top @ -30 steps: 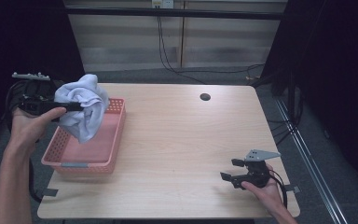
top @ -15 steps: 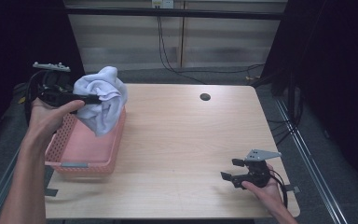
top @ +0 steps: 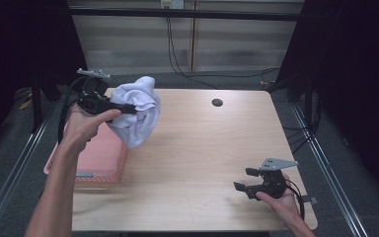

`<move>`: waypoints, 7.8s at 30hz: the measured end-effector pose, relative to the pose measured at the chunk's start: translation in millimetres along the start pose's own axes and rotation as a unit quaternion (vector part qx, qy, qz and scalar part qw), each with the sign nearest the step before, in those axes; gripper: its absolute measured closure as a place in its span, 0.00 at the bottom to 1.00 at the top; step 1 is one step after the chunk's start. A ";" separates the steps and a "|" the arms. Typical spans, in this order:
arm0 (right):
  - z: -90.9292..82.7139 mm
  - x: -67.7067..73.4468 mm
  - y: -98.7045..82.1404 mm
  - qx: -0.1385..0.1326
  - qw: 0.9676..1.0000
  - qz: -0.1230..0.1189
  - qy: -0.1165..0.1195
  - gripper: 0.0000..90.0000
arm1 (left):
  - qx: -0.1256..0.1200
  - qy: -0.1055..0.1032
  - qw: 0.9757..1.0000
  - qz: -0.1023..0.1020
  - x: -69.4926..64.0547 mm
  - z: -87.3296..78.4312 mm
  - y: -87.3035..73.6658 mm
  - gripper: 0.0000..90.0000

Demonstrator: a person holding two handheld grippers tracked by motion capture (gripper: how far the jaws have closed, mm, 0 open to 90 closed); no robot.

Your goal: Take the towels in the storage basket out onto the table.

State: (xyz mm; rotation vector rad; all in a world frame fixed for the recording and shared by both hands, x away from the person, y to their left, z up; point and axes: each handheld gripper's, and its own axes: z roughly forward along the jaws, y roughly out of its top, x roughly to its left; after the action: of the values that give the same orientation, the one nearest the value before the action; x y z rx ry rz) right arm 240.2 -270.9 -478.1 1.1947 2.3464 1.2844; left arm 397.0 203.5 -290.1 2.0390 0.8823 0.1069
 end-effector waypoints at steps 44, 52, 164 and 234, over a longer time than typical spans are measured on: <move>5.7 6.1 8.1 -0.001 1.000 -0.003 0.003 0.22 | 0.112 -0.107 0.986 0.058 -80.3 176.1 -123.2 0.34; 9.9 19.1 29.7 -0.015 0.999 -0.019 0.024 0.19 | 0.062 -0.115 0.990 0.053 -82.7 149.0 -113.7 0.19; 15.2 -37.4 54.7 -0.043 0.998 0.044 0.019 0.93 | -0.006 -0.101 0.992 0.069 -94.4 147.7 -135.2 0.55; 9.0 -111.5 215.9 -0.087 0.991 0.053 -0.082 0.52 | -0.147 -0.130 0.975 0.100 -114.0 52.6 -41.1 0.97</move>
State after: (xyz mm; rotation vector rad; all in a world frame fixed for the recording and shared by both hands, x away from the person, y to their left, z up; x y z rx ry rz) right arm 436.8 -284.9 -335.7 1.3288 2.0364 1.3365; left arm 310.1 110.5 -325.3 1.8079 0.4667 0.0744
